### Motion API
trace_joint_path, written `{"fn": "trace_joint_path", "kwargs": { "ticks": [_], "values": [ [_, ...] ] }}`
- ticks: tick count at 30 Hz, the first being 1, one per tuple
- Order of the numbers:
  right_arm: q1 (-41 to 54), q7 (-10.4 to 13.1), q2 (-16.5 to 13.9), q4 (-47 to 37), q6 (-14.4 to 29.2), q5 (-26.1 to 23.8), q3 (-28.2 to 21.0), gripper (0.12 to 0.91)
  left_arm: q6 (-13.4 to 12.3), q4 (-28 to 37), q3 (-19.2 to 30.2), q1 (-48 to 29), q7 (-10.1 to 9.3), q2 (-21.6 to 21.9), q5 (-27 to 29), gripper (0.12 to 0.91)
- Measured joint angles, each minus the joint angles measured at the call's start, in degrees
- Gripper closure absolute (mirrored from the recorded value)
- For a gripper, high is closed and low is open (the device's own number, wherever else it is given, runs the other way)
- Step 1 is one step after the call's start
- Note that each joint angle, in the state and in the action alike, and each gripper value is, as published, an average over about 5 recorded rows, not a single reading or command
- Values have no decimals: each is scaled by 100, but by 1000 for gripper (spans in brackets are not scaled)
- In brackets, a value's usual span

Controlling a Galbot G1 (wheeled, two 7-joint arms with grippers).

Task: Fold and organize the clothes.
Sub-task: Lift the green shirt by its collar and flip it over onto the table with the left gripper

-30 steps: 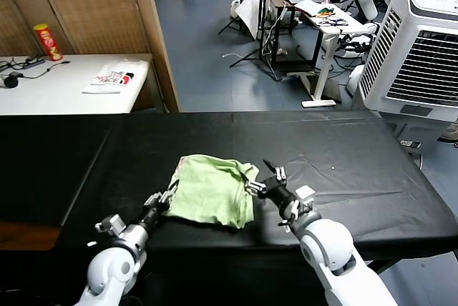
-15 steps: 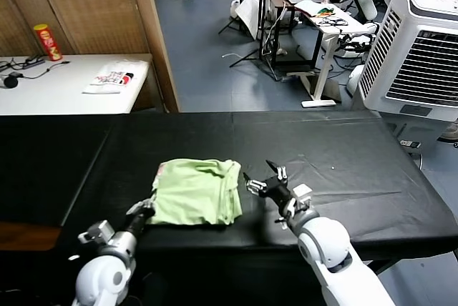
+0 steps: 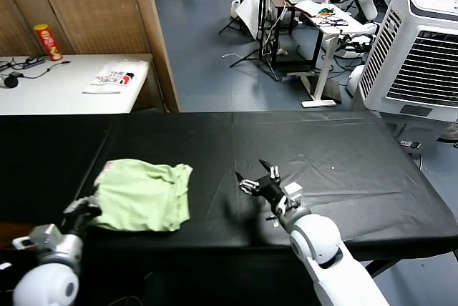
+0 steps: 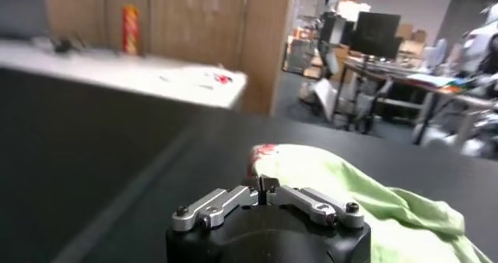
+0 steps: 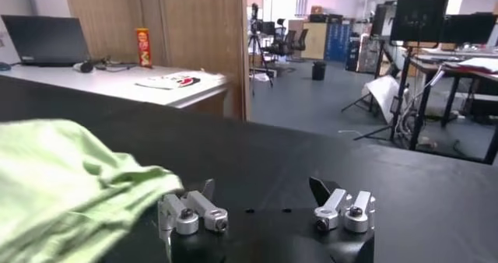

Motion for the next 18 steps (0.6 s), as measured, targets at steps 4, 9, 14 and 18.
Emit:
{"fn": "trace_joint_path", "kwargs": {
  "ticks": [4,9,14,18],
  "values": [
    [16,4,-12,4,0,14,11,227,-70,15,-368,29,26,334,284,897],
    [-37,9,-49,52,0,20,44,227,-47,-127,-586,83,-15,568,627,897],
    [-177,10,-64,160,1,1,133,227,80,-449,-413,81,-131,526,1027,897],
    [-331,13,-82,287,-8,-31,223,227,272,-756,13,2,-271,366,1102,897]
  ]
}}
